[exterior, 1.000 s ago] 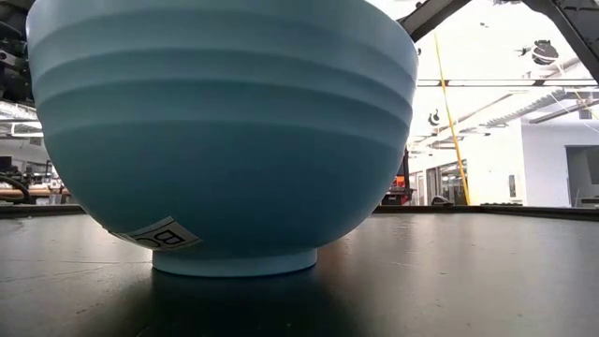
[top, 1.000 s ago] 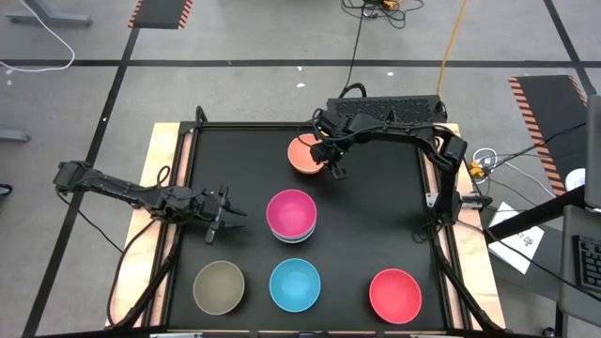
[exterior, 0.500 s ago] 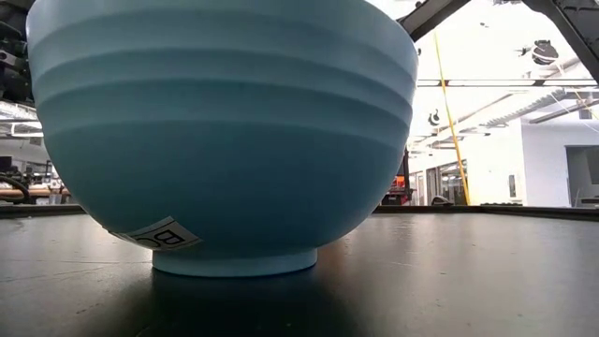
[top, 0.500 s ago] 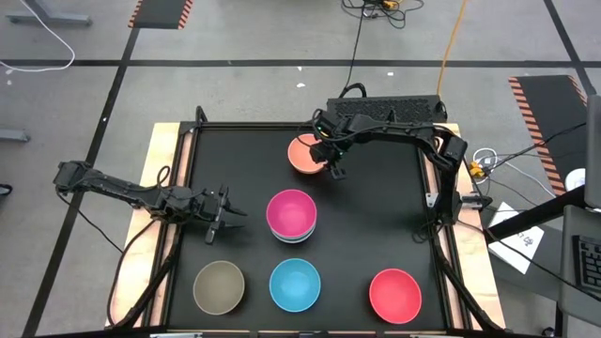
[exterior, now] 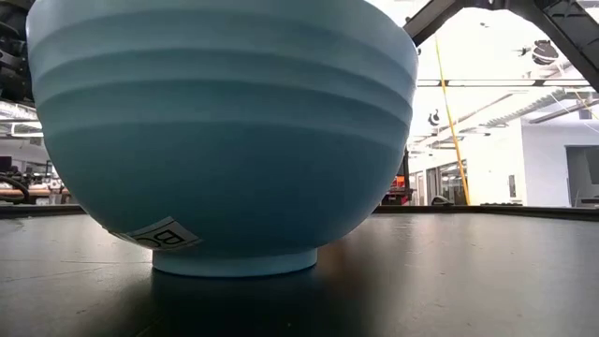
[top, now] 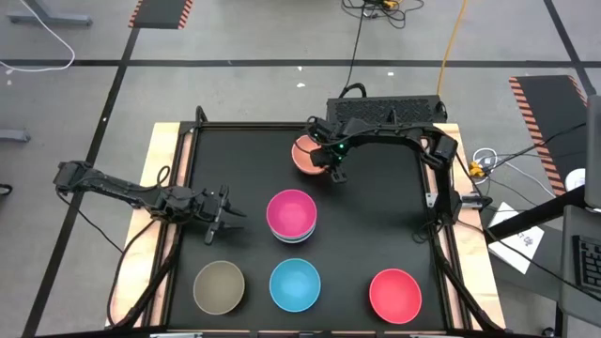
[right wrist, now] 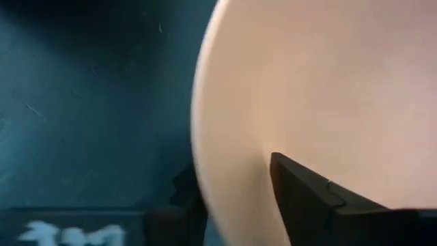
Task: Nest bowls inside each other
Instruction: Stack the orange bowl on the pink bowl
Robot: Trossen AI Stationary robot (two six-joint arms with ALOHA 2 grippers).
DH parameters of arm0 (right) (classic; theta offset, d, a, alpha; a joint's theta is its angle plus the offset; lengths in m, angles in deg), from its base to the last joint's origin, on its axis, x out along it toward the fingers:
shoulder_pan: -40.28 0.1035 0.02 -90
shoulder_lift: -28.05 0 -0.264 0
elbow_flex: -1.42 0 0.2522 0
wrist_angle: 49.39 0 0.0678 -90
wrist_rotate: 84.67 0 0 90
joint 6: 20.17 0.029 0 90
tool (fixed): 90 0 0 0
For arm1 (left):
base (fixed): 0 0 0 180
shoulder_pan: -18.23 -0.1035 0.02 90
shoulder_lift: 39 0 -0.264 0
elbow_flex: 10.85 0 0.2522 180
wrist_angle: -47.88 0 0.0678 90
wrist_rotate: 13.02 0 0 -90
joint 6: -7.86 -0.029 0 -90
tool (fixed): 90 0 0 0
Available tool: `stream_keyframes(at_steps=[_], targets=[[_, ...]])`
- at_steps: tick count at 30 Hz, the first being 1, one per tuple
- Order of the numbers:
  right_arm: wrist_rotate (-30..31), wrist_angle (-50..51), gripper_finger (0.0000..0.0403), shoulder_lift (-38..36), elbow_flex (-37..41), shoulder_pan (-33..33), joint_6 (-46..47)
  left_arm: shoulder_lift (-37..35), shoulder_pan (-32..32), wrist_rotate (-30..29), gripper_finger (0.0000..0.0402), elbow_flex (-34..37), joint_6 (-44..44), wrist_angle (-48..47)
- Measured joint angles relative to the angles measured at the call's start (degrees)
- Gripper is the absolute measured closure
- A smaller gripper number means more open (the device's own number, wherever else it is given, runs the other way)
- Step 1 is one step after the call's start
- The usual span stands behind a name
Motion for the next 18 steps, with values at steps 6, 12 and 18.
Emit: stream_keyframes(at_steps=[6,12,18], targets=[[0.19,-0.91,0.0381,-0.31,-0.32,0.48,-1.46,0.01,0.00,0.13,0.0241,0.00,0.07,0.00],[0.65,-0.69,0.0396,-0.21,-2.33,0.44,-0.93,-0.01,0.00,0.13,0.0241,0.00,0.94,0.02],[2.97,-0.02,0.0400,-0.24,-4.96,0.41,0.23,0.01,0.47,0.13,0.0241,0.00,1.99,0.00]])
